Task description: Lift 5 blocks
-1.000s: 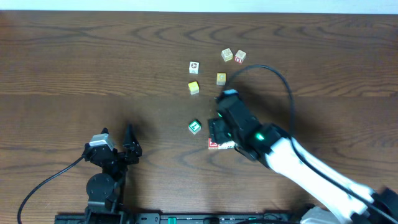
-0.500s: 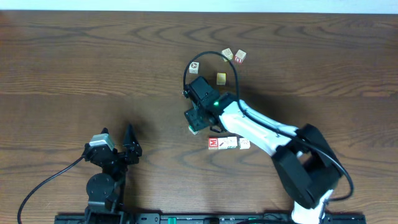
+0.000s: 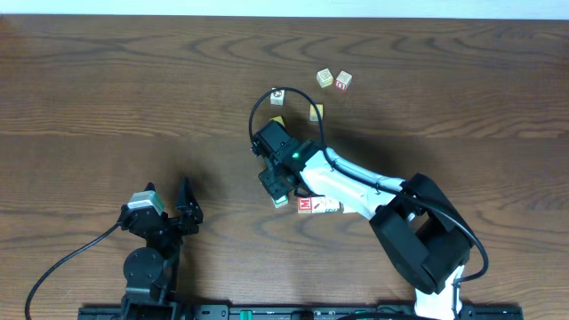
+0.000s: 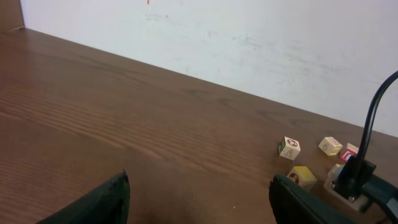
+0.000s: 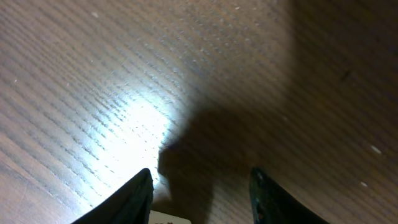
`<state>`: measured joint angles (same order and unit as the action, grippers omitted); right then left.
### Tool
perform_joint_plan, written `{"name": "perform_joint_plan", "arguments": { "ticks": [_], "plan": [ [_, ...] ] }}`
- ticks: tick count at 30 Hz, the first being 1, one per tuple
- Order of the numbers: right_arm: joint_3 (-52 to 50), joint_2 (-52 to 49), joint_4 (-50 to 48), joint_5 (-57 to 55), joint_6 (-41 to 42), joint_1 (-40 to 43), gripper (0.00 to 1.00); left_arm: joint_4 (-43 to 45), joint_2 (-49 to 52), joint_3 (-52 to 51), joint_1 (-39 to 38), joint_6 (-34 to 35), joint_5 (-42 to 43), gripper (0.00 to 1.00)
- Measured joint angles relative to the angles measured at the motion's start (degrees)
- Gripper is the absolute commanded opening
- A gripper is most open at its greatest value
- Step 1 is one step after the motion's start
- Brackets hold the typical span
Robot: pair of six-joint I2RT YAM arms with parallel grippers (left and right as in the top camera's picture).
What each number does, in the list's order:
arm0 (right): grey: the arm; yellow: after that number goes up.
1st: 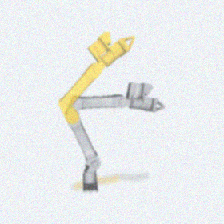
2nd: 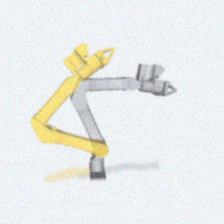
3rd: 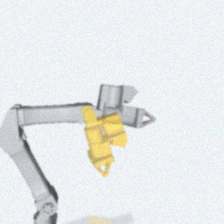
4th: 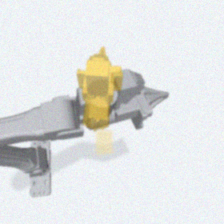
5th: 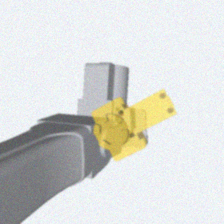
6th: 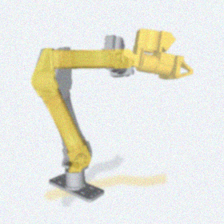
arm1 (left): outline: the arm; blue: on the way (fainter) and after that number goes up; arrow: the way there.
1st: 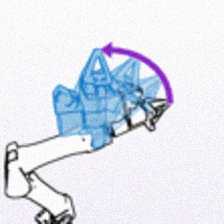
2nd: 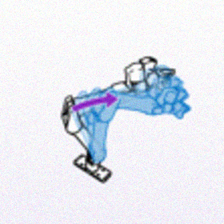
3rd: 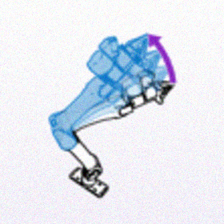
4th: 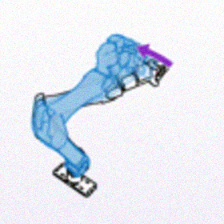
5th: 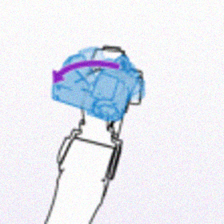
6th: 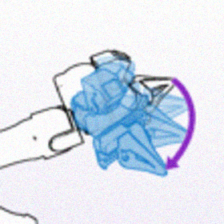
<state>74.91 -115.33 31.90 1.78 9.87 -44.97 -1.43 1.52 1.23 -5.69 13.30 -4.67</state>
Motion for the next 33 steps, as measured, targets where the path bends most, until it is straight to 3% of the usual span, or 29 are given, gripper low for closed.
{"name": "perform_joint_plan", "arguments": {
  "ticks": [3,7,15,20,33],
  "plan": [
    [0.2,0.0,1.0,0.0,-0.1,-0.4,0.46,0.0,0.0,0.0,0.0,0.0,0.0,0.72],
    [2.7,0.0,6.3,-0.1,-0.1,-0.4,0.32,0.0,0.0,0.0,0.0,0.0,0.0,0.72],
    [8.8,0.0,10.6,0.0,-0.3,-1.7,0.25,0.0,0.0,0.0,0.0,0.0,0.0,0.72],
    [8.8,0.0,13.6,0.0,-0.4,-3.8,0.08,0.0,0.0,0.0,0.0,0.0,0.0,0.72],
    [8.8,0.0,15.4,0.0,0.7,-10.9,0.03,0.0,0.0,0.0,0.0,0.0,0.0,0.72]
  ]
}}
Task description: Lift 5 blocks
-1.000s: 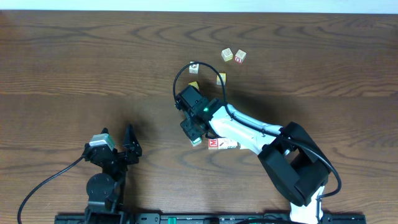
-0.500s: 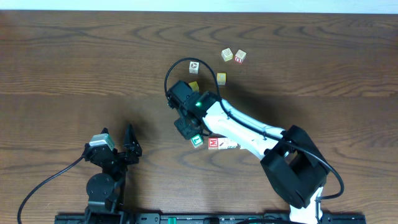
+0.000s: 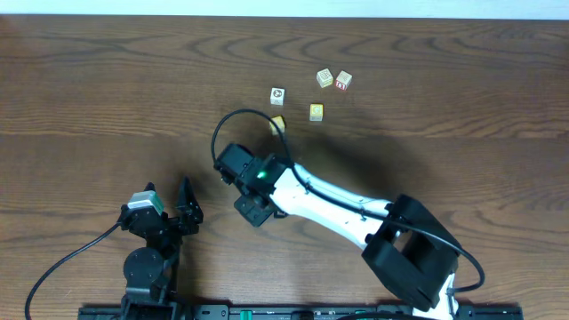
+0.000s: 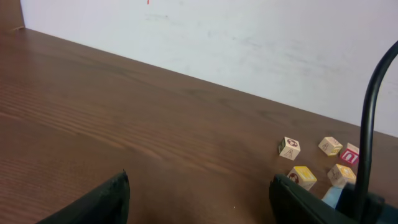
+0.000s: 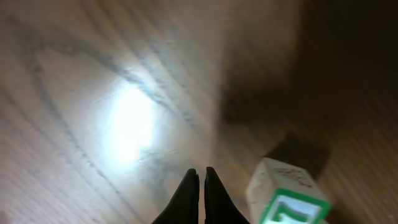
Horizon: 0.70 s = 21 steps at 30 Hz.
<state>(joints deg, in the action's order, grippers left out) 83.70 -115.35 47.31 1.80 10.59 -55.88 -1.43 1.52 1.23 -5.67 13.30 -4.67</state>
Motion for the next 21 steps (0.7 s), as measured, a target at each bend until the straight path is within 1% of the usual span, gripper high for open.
{"name": "perform_joint_plan", "arguments": {
  "ticks": [7,12,21],
  "plan": [
    [0.0,0.0,0.0,0.1,4.1,-1.8,0.02,0.0,0.0,0.0,0.0,0.0,0.0,0.72],
    [0.0,0.0,0.0,-0.8,6.4,-1.8,0.02,0.0,0.0,0.0,0.0,0.0,0.0,0.72],
    [0.0,0.0,0.1,-3.9,7.6,-1.8,0.04,0.0,0.0,0.0,0.0,0.0,0.0,0.72]
  ]
}}
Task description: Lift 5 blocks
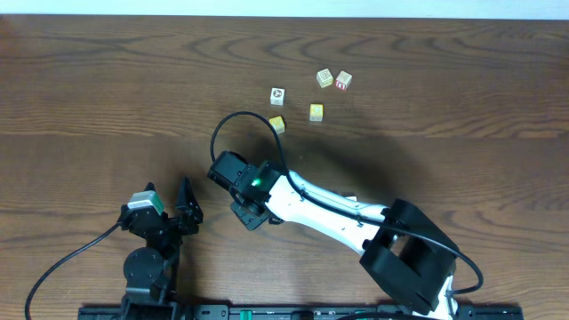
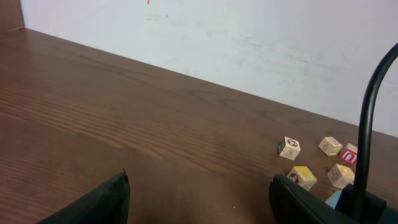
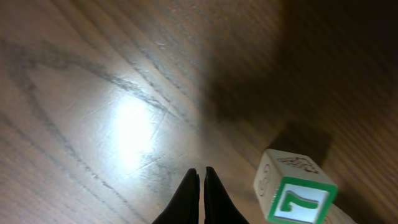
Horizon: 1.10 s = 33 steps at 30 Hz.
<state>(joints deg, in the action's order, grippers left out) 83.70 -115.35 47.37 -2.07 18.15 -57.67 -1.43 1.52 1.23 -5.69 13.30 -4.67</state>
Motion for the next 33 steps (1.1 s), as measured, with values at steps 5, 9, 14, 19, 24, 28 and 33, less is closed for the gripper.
{"name": "perform_joint_plan", "arguments": {
  "ticks": [5,9,14,19,24,28,33],
  "plan": [
    [0.0,0.0,0.1,-2.2,0.5,0.0,0.04,0.0,0.0,0.0,0.0,0.0,0.0,0.72],
    [0.0,0.0,0.1,-3.6,0.7,0.1,0.03,0.0,0.0,0.0,0.0,0.0,0.0,0.72],
    [0.0,0.0,0.1,-4.0,0.7,0.2,0.03,0.0,0.0,0.0,0.0,0.0,0.0,0.72],
    [-0.1,0.0,0.1,-4.2,0.8,0.6,0.02,0.0,0.0,0.0,0.0,0.0,0.0,0.72],
    [-2.1,0.0,-0.2,-4.3,0.8,1.9,0.01,0.0,0.0,0.0,0.0,0.0,0.0,0.72],
    [-3.6,0.0,-0.2,-4.3,0.8,2.3,0.01,0.0,0.0,0.0,0.0,0.0,0.0,0.72],
    [-3.7,0.0,-1.2,-4.3,0.8,2.6,0.01,0.0,0.0,0.0,0.0,0.0,0.0,0.72]
  ]
}}
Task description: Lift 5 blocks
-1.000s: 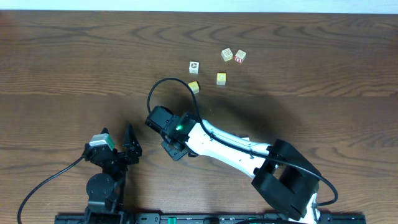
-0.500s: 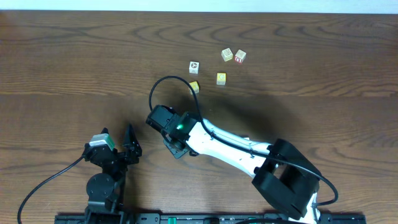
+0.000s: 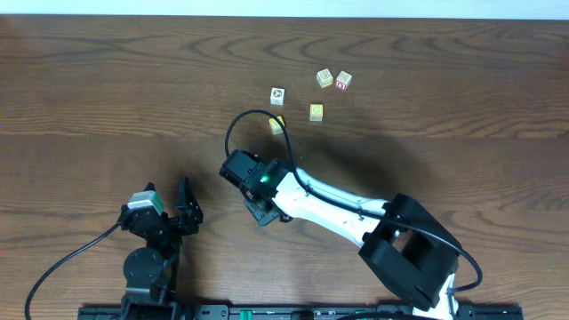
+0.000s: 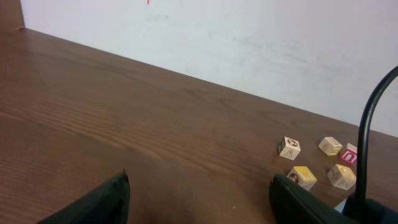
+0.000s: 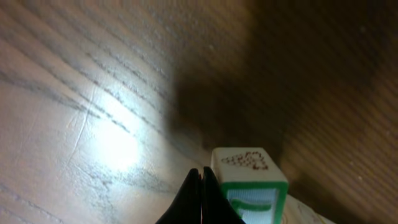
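Observation:
Five small wooden blocks lie at the back of the table: a white one (image 3: 278,94), a pair (image 3: 325,78) (image 3: 343,81), a yellow-faced one (image 3: 316,112) and a yellow one (image 3: 277,124). The left wrist view shows them too, the yellow one (image 4: 302,177) nearest. A green-bordered block (image 5: 249,182) rests on the table just right of my right gripper (image 5: 200,177), which is shut with nothing between its fingers. In the overhead view the right gripper (image 3: 264,212) is left of centre. My left gripper (image 4: 202,199) is open and empty at the front left.
The right arm (image 3: 338,200) lies diagonally from the front right base to the table's middle, hiding what is beneath it. Its black cable (image 3: 233,129) loops up toward the yellow block. A pale object (image 5: 305,211) shows partly behind the green-bordered block.
My right gripper, still shut, has shifted a little to the right. The green-bordered block, then off to its lower right, now sits right beside the fingertips. The left arm is unchanged.
At first my right gripper was open near the table's centre, with loose blocks lying beside it. Then it was shut and further left, the green-bordered block off to its right. It stood further left still, and now it is back against that block.

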`<state>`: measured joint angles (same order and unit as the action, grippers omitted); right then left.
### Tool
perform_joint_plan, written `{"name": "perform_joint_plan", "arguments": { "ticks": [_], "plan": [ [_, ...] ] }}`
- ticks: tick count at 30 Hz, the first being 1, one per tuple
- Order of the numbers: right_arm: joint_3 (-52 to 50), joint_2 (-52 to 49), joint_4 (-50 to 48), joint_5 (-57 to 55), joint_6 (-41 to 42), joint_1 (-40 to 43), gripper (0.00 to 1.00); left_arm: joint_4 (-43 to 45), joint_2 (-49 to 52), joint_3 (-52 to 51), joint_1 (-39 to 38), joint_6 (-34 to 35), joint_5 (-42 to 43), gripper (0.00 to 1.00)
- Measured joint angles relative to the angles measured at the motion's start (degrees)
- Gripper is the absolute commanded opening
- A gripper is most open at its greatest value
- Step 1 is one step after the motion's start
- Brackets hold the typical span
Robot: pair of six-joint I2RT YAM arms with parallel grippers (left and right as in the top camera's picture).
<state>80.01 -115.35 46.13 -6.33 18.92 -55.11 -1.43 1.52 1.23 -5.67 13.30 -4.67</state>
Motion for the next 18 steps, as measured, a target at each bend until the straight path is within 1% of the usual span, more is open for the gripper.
{"name": "perform_joint_plan", "arguments": {
  "ticks": [18],
  "plan": [
    [0.0,0.0,-2.2,-2.8,4.0,1.1,0.02,0.0,0.0,0.0,0.0,0.0,0.0,0.72]
  ]
}}
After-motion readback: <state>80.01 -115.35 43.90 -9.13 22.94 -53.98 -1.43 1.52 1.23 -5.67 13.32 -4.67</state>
